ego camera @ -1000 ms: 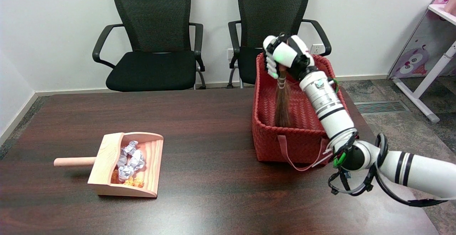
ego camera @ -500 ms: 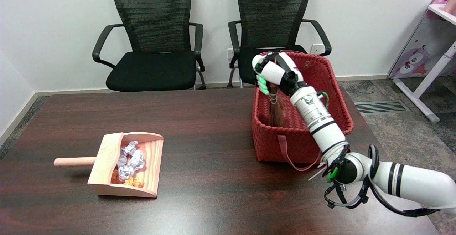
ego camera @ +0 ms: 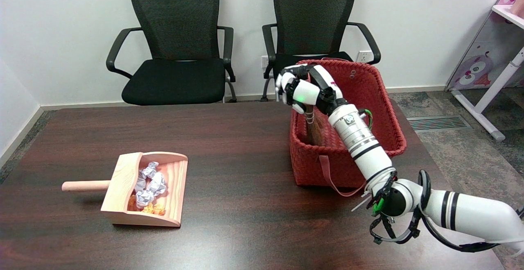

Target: Place the broom in the basket.

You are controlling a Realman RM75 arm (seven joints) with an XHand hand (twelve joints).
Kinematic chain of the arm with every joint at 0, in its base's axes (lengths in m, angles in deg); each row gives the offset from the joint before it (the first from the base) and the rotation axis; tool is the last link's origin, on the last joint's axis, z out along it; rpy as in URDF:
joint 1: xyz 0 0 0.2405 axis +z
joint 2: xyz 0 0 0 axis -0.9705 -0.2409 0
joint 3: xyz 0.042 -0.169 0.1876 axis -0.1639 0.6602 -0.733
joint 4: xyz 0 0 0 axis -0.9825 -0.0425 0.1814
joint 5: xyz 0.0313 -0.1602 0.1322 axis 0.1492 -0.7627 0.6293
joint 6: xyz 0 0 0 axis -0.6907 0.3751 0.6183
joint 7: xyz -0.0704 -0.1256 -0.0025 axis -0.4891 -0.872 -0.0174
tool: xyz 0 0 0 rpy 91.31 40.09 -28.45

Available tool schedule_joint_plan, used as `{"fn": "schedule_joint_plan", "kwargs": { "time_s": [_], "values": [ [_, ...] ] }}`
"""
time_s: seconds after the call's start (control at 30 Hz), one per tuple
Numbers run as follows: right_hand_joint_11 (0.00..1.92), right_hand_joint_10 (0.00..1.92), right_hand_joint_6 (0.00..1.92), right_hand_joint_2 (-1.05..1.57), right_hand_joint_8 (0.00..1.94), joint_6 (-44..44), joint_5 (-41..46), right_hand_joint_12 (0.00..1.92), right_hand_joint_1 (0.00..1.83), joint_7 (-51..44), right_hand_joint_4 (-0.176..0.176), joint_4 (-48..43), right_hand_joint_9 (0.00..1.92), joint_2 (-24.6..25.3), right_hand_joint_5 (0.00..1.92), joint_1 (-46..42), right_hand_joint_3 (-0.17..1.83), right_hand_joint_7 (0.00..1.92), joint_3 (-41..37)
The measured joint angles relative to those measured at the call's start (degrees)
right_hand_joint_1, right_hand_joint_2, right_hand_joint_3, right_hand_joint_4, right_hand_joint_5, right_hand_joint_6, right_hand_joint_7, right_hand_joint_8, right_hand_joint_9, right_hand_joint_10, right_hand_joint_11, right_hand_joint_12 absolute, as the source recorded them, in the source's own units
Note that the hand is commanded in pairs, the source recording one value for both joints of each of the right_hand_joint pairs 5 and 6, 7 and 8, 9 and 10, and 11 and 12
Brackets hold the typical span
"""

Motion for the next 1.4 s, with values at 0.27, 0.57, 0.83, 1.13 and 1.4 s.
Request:
{"fn": "schedule_joint_plan", "kwargs": {
  "time_s": [0.27,0.57,0.83,1.13,1.4],
  "values": [
    [1.22,0.63,0.81,0.66,0.81,0.5,-1.3,1.22,0.72,0.0,0.016,0.1,0.63,0.3,0.81,0.0,1.33,0.81,0.0],
    [0.88,0.44,0.73,0.6,0.73,0.9,-2.2,0.88,0.71,0.0,0.064,0.7,0.44,0.5,0.73,0.0,1.19,0.73,-0.1],
    [0.73,0.37,0.63,0.61,0.63,1.9,-3.4,0.73,0.69,0.5,0.016,1.8,0.37,0.6,0.63,0.0,1.09,0.63,-0.5],
    [0.69,0.36,0.57,0.61,0.57,2.9,-6.2,0.69,0.66,2.1,-0.017,4.7,0.36,0.3,0.57,-0.1,1.03,0.57,-2.3],
    [0.77,0.41,0.53,0.88,0.53,4.8,-7.7,0.77,0.69,2.9,-0.176,6.9,0.41,-1.1,0.53,-0.7,0.83,0.53,-4.9]
  ]
}}
